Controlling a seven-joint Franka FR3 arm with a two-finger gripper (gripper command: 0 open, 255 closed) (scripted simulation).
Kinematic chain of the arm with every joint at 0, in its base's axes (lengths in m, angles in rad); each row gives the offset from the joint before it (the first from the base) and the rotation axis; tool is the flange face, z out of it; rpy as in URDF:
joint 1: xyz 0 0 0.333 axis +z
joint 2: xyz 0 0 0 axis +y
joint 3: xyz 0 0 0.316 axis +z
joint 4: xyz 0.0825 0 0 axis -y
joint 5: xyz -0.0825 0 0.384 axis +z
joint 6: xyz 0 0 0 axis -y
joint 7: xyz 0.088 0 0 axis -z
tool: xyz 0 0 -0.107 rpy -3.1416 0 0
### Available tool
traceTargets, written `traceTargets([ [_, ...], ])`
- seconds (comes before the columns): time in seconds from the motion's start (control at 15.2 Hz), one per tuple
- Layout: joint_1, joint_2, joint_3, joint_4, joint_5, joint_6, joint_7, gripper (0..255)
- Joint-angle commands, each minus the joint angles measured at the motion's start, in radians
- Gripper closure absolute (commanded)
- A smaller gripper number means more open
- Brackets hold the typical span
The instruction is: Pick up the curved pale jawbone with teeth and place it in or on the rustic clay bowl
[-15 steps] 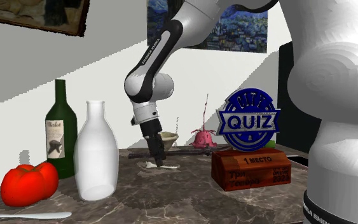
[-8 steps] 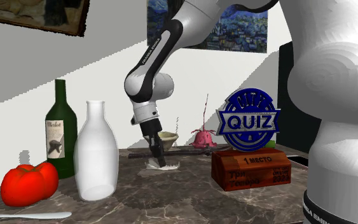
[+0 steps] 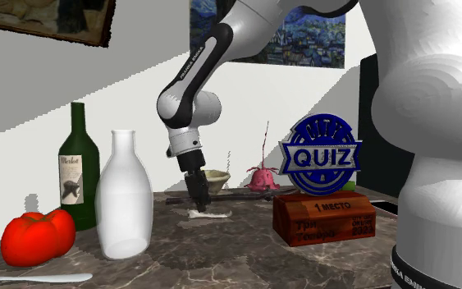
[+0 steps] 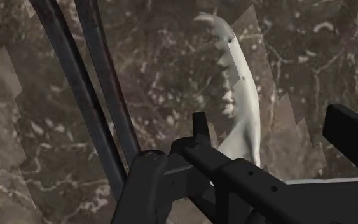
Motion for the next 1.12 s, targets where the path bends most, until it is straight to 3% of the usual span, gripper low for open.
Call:
traceTargets([
  [0.0, 0.006, 0.014, 0.0, 0.057, 0.02, -0.023, 0.031, 0],
  [0.13, 0.011, 0.027, 0.0, 0.11, 0.036, -0.045, 0.058, 0],
  [0.66, 0.011, 0.07, -0.014, 0.057, 0.008, 0.047, 0.076, 0],
  [1.06, 0.009, 0.07, -0.011, 0.057, 0.007, 0.047, 0.077, 0],
])
